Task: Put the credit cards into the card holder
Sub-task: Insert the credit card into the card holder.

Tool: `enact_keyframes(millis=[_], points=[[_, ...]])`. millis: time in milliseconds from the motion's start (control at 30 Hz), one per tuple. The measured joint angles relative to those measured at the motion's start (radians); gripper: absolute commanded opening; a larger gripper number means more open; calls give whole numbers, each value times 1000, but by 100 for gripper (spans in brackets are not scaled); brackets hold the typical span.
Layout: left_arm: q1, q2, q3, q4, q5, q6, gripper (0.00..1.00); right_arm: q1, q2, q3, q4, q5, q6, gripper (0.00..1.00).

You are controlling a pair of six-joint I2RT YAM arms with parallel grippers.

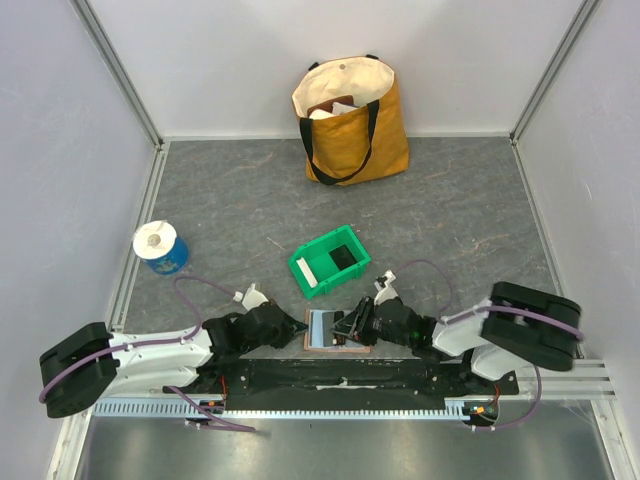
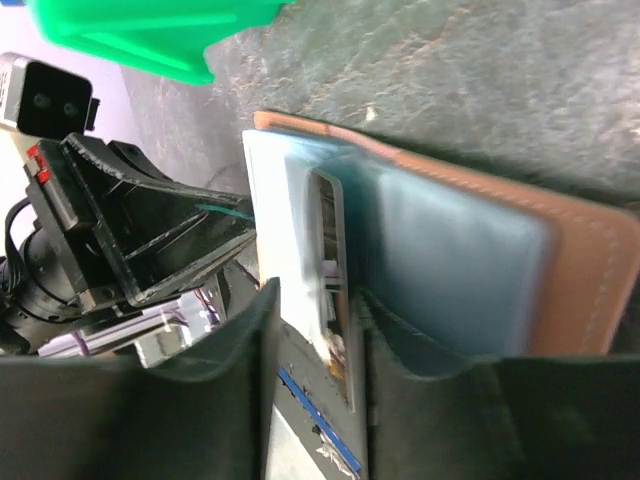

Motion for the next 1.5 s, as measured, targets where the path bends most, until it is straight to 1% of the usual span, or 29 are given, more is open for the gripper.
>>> enact_keyframes(millis=[33, 100, 200, 300, 633, 767, 1033, 1333, 1400, 1467, 1500], points=[[0, 0, 0, 0, 0, 0, 2, 3, -44, 9, -62, 11, -10, 58], [0, -2, -1, 1, 3, 0, 2, 7, -136, 42, -196, 38, -43, 63], [0, -8, -5, 0, 6, 0, 2, 10, -223, 95, -351, 78, -93, 64], [0, -10, -5, 0, 6, 0, 2, 10, -237, 126, -457, 99, -124, 64], [0, -4, -5, 6, 8, 0, 2, 47, -191, 256, -672, 150, -169, 68], [0, -4, -5, 7, 8, 0, 2, 69, -173, 311, -758, 183, -184, 72], [0, -5, -5, 6, 8, 0, 2, 106, -154, 361, -832, 229, -205, 72], [0, -5, -5, 6, 8, 0, 2, 145, -88, 428, -878, 239, -266, 62], [0, -5, -5, 6, 8, 0, 2, 148, -72, 447, -892, 240, -281, 54], [0, -5, -5, 6, 8, 0, 2, 150, -60, 462, -913, 241, -298, 43], [0, -5, -5, 6, 8, 0, 2, 150, -55, 468, -924, 243, -306, 40]])
